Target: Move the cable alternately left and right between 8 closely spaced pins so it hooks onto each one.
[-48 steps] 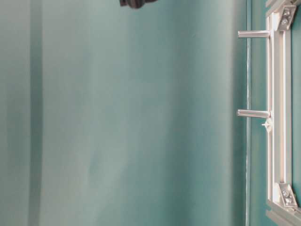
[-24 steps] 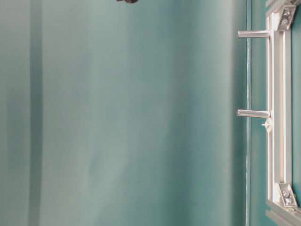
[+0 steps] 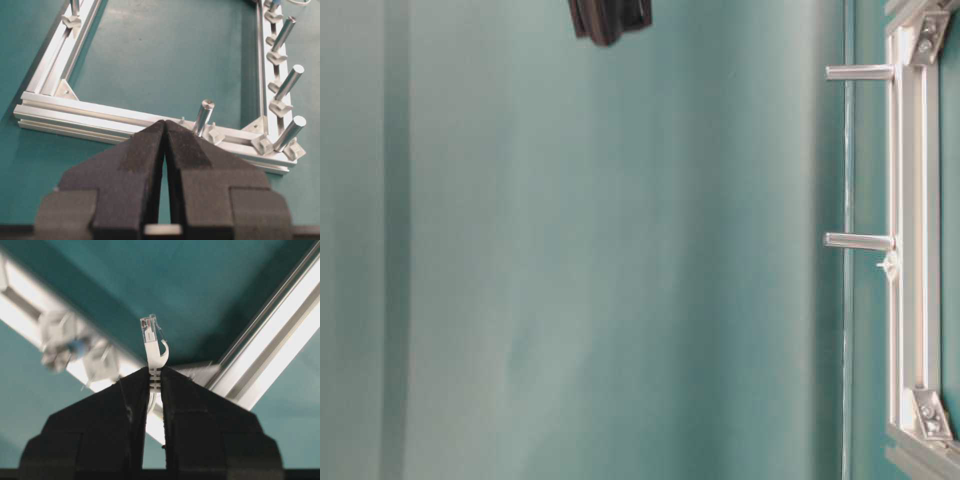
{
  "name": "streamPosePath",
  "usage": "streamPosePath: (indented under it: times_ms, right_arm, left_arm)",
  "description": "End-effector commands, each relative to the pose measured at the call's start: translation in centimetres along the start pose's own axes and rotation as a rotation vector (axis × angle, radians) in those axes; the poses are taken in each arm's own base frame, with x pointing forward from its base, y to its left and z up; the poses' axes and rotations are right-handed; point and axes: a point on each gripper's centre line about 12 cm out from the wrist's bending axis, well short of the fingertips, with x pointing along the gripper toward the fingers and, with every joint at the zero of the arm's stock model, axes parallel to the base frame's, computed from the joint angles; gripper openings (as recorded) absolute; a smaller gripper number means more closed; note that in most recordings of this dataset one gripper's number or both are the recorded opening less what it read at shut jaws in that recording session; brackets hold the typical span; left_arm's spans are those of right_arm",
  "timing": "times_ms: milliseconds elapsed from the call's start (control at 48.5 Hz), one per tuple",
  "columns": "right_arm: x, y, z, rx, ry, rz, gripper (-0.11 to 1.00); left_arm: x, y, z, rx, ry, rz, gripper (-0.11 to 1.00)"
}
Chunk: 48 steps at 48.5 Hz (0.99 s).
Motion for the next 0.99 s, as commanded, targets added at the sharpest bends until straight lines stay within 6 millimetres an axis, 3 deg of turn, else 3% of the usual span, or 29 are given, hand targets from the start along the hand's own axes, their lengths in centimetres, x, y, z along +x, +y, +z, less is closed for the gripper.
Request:
streamPosePath:
  times_ms: [0,619,969]
  right_arm:
    - [-0.3,0.2,1.4,0.013,-0.006,0.034,0.09]
    - [1.4,0.0,6.6,-0.246,-0.029,0.111,0.09]
    - [1.4,2.1,6.6,-0.297,-0.037,0.289,0.09]
  left_arm:
    - [0.0,0.0,0.4,-0.009,-0.008,0.002,0.00]
    - [0.0,0.0,0.4,-0.009,-0.008,0.002,0.00]
    - [0.0,0.0,0.4,-0.009,-0.009,0.002,0.00]
